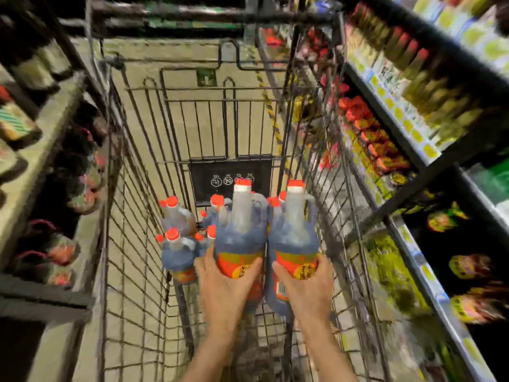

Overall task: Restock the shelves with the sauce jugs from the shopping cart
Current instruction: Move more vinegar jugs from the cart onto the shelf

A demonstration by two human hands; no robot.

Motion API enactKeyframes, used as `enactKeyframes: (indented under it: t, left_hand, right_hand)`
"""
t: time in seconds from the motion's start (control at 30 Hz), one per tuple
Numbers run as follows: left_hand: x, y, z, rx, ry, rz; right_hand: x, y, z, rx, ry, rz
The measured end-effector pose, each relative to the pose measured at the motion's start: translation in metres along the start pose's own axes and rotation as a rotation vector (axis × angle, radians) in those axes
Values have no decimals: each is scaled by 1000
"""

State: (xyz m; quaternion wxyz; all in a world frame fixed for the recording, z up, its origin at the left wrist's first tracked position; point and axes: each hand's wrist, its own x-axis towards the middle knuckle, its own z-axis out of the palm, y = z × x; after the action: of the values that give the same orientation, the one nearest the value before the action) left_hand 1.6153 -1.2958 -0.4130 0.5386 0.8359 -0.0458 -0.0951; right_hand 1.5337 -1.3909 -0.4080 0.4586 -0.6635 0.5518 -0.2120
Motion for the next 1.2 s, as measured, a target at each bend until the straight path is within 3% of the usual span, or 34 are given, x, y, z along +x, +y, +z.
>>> enactKeyframes:
  t: [0.37,0.6,0.8,1.2]
  left_hand:
    - [-7,165,-59,-115,2,165]
    - [-24,229,-91,-218,-76,299]
    - [-69,254,-121,-349,-254,412]
    - [-240,278,-140,-469,-857,461]
  right_hand:
    - [-18,-155,-93,152,18,-126]
    - [-57,-197,-151,279,151,-216]
    - [-121,-194,-197,350,349,-196]
    - [-291,-137,-335,435,836,-80]
